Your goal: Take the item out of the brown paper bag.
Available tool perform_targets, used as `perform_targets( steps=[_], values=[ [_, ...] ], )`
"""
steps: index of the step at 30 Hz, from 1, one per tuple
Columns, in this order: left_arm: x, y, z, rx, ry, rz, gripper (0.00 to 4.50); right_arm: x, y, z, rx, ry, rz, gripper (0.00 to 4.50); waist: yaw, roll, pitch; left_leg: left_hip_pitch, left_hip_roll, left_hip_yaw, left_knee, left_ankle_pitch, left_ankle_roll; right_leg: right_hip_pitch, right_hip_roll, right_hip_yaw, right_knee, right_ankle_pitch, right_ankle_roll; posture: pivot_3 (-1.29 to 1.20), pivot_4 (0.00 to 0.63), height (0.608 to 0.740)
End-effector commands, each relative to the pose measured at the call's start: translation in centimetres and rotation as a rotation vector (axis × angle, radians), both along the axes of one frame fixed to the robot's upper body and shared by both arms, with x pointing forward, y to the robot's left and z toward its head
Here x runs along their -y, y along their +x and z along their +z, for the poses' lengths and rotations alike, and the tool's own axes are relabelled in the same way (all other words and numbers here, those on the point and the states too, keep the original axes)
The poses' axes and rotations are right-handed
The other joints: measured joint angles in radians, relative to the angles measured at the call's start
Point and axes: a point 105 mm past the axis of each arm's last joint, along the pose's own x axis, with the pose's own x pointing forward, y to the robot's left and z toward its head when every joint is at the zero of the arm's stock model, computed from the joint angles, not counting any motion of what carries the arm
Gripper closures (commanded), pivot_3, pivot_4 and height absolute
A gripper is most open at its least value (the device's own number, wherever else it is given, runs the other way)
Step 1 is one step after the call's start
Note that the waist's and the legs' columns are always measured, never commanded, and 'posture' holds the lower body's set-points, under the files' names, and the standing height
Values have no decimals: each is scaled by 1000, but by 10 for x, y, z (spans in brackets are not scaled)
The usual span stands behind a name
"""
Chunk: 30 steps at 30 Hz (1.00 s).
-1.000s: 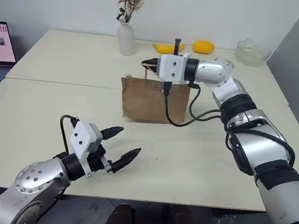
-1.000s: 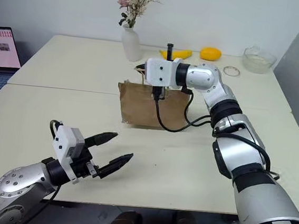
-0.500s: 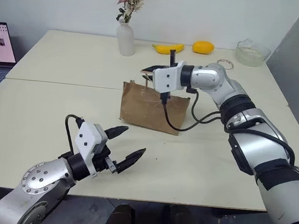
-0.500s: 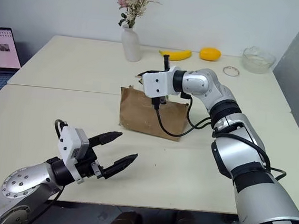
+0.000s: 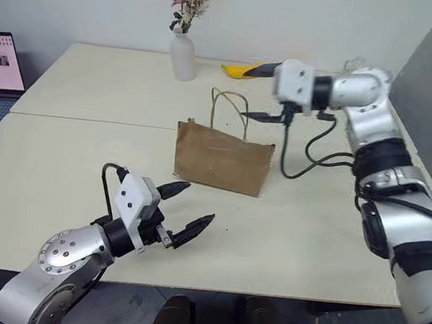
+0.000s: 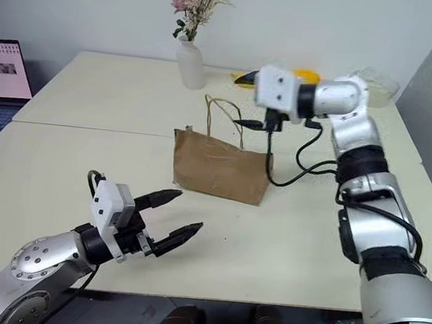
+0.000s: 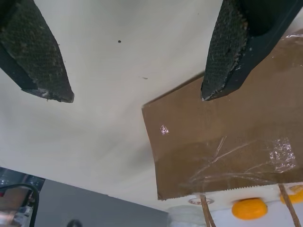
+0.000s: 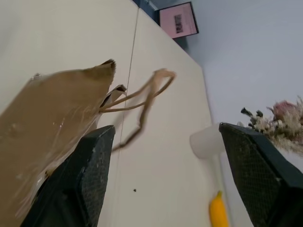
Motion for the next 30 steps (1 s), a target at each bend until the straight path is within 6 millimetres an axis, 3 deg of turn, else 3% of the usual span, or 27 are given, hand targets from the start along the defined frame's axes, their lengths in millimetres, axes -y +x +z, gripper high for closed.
perform_targets(
  steps=[1, 3, 5, 10, 12, 16, 23, 30],
  values=[
    [-1, 1, 9, 47, 2, -14, 0, 24, -33, 15, -140, 149, -11, 812, 7, 0, 0, 0, 0, -1, 0, 0, 0, 0, 0, -1, 0, 0, 0, 0, 150, 740],
    [-3, 2, 10, 49, 5, -14, 0, 42, -49, -1, -262, 214, -75, 812, 16, 0, 0, 0, 0, 0, 0, 0, 0, 0, 0, 0, 0, 0, 0, 0, 150, 740],
    [-5, 2, 10, 47, 12, -14, 0, 47, -69, -23, -370, 238, -107, 812, 20, 0, 0, 0, 0, 0, 0, 0, 0, 0, 0, 0, 0, -3, 5, 0, 150, 740],
    [-12, 0, 8, 29, 49, -21, 0, 27, -114, -102, -593, 197, -166, 812, 14, -1, -1, 2, 1, 1, 0, 0, 0, 0, 1, 0, 1, -4, 5, 0, 150, 740],
    [-13, 0, 8, 27, 54, -25, 0, 21, -121, -120, -618, 164, -188, 812, 11, 0, -1, 2, 1, 1, 0, 0, 0, 0, 2, 1, 1, -4, 5, 0, 150, 740],
    [-14, 1, 9, 27, 66, -36, 0, 2, -110, -161, -700, 177, -262, 812, 6, -4, -3, 3, 1, 2, 1, 0, 0, 0, 2, 0, 0, -4, 4, 0, 150, 740],
    [-15, -2, 9, 27, 75, -23, 0, -26, -85, -191, -775, 183, -305, 812, 3, -4, -3, 0, 0, 2, 0, 0, 0, -1, 2, 0, -1, -3, 6, 0, 150, 740],
    [-17, -3, 9, 32, 76, 3, 0, -42, -62, -190, -743, 198, -332, 812, -1, -4, -3, 1, 0, 1, 0, 0, 0, 0, 2, -1, -1, -3, 6, 0, 150, 740]
  ],
)
